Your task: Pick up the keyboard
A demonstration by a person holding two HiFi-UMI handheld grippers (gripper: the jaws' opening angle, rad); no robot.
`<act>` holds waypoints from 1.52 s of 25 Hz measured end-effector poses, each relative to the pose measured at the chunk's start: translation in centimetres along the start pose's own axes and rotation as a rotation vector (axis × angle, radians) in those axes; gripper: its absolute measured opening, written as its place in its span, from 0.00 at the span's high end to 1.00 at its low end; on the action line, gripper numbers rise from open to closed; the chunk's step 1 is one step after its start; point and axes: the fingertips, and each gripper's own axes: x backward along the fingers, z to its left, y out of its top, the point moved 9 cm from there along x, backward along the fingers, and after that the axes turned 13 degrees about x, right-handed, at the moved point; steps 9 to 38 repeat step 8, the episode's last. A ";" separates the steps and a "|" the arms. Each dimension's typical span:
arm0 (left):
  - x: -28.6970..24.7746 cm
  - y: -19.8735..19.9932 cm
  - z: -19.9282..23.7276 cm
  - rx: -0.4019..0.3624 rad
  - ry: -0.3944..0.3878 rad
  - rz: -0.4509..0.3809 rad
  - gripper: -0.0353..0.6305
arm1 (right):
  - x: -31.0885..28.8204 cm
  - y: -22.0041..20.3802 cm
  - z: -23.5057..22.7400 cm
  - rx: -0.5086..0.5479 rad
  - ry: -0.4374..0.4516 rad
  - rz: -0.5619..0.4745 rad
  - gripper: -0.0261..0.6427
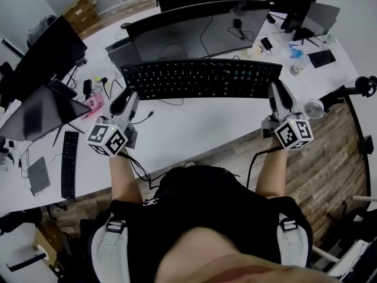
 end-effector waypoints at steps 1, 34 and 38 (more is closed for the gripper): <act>0.0 0.0 0.1 0.000 0.000 -0.001 0.68 | -0.1 0.0 0.1 -0.001 -0.001 0.003 0.81; -0.8 -0.2 1.3 0.003 -0.004 0.007 0.68 | -1.0 -1.0 0.0 -0.002 0.001 -0.003 0.81; -0.8 -0.2 1.3 0.003 -0.004 0.007 0.68 | -1.0 -1.0 0.0 -0.002 0.001 -0.003 0.81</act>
